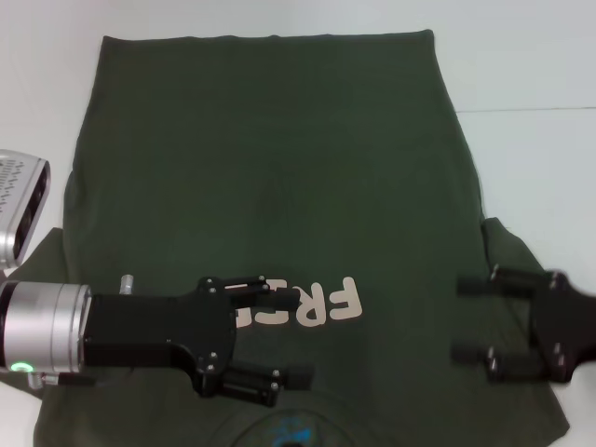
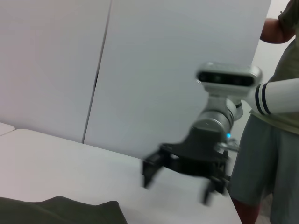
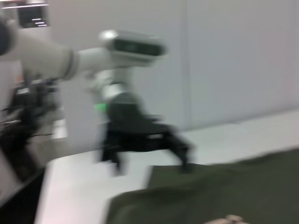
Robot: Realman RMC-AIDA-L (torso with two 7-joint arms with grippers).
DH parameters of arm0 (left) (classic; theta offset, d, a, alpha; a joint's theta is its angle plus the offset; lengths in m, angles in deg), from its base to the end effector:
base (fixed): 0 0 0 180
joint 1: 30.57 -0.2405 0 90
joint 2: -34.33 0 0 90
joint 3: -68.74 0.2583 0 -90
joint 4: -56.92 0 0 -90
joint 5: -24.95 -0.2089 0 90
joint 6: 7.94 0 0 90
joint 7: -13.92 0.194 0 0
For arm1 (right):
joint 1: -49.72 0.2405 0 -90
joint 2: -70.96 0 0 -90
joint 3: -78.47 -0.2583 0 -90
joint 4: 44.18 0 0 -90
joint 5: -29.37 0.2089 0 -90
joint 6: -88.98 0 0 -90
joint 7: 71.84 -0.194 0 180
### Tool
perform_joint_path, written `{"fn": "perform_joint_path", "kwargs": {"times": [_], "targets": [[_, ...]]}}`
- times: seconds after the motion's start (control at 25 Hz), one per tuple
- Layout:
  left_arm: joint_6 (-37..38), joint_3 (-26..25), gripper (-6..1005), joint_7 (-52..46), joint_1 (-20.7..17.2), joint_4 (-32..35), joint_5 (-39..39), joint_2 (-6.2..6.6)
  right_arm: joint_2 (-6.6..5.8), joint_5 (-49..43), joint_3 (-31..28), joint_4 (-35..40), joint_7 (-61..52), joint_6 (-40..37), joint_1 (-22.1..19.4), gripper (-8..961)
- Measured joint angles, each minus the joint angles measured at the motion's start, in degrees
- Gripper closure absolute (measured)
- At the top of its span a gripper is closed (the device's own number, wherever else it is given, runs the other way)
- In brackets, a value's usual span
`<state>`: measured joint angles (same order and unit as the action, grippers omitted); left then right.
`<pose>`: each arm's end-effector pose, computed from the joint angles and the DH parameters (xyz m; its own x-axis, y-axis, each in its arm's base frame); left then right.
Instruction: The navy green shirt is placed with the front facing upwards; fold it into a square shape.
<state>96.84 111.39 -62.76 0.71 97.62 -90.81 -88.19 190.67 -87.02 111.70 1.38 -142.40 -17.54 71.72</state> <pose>-0.1939 0.2966 -0.0623 0.8095 0.2535 0.5296 0.2333 -0.9666 0.1061 0.2574 0.2850 -0.0117 0.8084 -0.2074 -0.5509 -0.3255 -0.9372 -0.1249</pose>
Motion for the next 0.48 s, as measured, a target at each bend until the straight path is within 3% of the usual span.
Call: {"fn": "perform_joint_path", "kwargs": {"times": [0.24,0.48], "targets": [[-1.2,0.0,67,0.1,0.5,-1.3,0.1,0.00,-0.80,-1.4,-1.6,9.4,-19.1,7.5,0.6,92],[-2.3,0.1,67,0.3,1.7,-3.0,0.0,-0.07,-1.42,-9.1,-2.6,19.1,-31.1,9.2,0.6,94]]}}
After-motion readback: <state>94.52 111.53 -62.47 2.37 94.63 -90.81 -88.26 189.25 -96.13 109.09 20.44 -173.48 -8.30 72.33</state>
